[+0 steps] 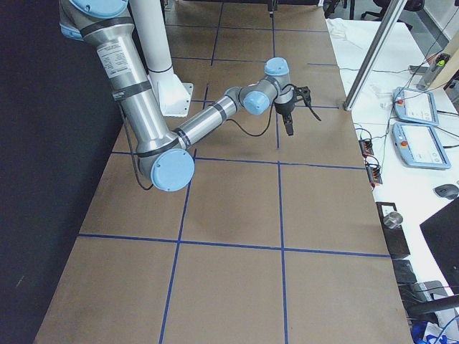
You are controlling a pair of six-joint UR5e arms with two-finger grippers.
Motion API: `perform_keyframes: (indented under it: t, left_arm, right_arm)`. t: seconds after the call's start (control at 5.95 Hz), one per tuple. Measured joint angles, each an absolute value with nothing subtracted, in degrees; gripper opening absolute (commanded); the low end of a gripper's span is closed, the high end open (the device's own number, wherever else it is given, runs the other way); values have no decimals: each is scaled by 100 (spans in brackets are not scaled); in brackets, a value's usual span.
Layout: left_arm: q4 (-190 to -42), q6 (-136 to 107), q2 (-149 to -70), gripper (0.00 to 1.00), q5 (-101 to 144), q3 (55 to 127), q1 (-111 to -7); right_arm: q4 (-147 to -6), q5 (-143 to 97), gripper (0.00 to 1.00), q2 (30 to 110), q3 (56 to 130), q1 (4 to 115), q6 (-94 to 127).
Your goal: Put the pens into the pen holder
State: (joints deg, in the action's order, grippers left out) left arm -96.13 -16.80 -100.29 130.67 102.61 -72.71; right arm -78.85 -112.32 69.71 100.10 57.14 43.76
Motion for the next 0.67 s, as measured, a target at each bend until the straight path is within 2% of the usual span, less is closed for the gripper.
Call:
perform_keyframes:
  t: [0.67]
  left_arm:
    - [-8802,-354,-10024,100,13356,8660,-8662]
  right_arm:
    - [-7983,-12698,100,8370,9344,7568,1284]
